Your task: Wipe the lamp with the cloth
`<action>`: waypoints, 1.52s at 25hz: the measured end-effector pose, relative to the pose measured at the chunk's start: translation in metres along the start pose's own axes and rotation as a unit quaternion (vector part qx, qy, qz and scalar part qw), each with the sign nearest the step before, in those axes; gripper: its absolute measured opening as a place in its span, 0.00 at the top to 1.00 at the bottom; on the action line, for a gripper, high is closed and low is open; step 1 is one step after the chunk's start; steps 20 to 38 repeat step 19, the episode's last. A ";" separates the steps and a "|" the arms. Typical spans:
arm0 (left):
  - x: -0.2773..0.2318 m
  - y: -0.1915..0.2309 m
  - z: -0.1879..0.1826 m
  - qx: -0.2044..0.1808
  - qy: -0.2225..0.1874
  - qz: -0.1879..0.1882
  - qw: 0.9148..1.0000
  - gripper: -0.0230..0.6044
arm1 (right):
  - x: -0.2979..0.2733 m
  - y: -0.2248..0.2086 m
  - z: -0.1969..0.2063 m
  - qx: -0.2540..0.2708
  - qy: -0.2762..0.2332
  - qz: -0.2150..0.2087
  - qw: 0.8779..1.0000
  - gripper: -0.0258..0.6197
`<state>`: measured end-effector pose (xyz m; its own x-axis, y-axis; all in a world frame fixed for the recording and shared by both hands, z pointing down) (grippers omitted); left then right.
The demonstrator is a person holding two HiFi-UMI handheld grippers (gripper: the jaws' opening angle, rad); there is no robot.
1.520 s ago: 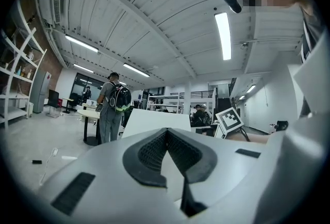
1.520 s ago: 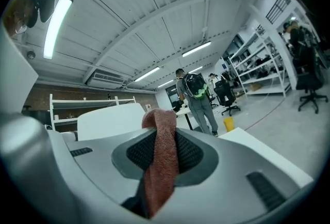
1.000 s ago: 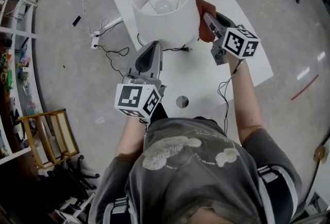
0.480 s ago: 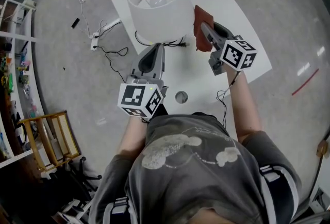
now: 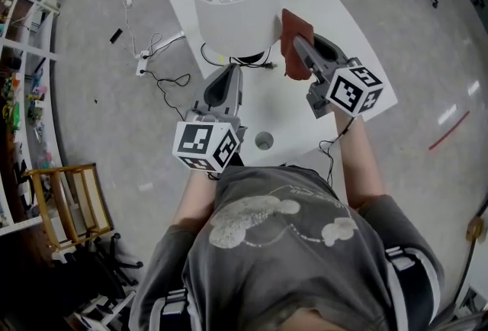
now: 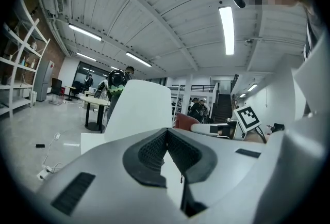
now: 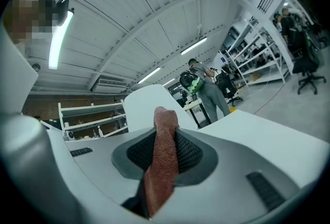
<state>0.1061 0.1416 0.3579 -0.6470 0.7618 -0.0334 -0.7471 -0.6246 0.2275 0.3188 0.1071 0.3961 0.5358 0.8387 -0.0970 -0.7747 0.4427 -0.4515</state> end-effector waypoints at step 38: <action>-0.008 -0.019 -0.001 0.000 -0.006 0.016 1.000 0.95 | 0.024 0.008 0.000 0.012 0.000 -0.005 1.000 0.83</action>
Point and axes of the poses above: the fingertips, and each gripper's own axes: x backward along the fingers, y to its left, z out of its underside, the point moved 5 cm from there along x, backward along the fingers, and after that the axes turned 1 degree about y, right-handed, at the moved point
